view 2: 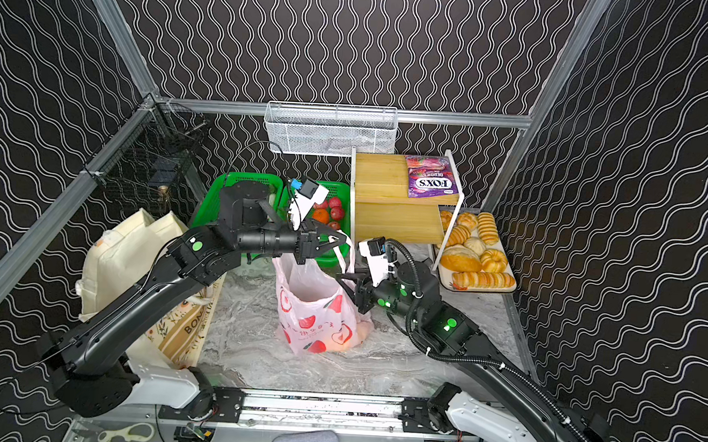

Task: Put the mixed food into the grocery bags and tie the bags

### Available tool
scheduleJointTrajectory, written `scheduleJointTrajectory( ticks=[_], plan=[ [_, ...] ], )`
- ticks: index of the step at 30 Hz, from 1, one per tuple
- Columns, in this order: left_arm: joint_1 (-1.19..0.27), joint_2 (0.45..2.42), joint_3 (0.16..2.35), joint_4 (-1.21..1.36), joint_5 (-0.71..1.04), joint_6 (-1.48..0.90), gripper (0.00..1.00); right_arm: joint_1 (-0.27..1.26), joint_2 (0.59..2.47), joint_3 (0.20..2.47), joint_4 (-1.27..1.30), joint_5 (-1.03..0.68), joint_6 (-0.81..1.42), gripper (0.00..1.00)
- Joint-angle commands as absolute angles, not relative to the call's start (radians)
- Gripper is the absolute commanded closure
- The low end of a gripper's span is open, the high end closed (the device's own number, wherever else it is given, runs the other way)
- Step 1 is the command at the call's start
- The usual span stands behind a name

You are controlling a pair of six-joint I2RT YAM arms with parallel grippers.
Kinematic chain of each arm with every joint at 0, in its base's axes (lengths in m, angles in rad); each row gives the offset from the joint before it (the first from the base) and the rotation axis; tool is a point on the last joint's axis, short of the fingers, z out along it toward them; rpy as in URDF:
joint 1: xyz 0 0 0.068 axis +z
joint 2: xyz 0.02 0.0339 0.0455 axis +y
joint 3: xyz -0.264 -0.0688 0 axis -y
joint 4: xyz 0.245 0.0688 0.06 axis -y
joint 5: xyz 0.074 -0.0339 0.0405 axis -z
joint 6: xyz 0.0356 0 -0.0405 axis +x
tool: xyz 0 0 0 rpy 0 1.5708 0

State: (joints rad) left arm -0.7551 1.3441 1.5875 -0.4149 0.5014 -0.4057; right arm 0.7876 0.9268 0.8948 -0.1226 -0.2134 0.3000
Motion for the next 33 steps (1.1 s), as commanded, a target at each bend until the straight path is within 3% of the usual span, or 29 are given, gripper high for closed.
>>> scheduleJointTrajectory(
  ticks=[1,9,13,18,31,33],
  plan=[
    [-0.758,1.318,1.541,-0.273,0.469,-0.554,1.0,0.798,0.93,0.915,-0.111,-0.151,0.303,0.56],
    [-0.764,1.332,1.572,-0.35,0.442,-0.572,1.0,0.929,0.962,0.931,-0.008,0.093,0.09,0.33],
    [-0.768,1.334,1.565,-0.33,0.453,-0.604,1.0,1.054,0.965,0.87,0.128,0.324,-0.107,0.33],
    [-0.769,1.349,1.598,-0.371,0.462,-0.612,1.0,1.074,0.951,0.842,0.191,0.391,-0.146,0.49],
    [-0.769,1.359,1.605,-0.384,0.483,-0.604,1.0,1.074,0.927,0.819,0.185,0.262,-0.144,0.73],
    [-0.769,1.357,1.606,-0.388,0.483,-0.602,1.0,1.074,0.934,0.822,0.186,0.252,-0.14,0.82]
  ],
)
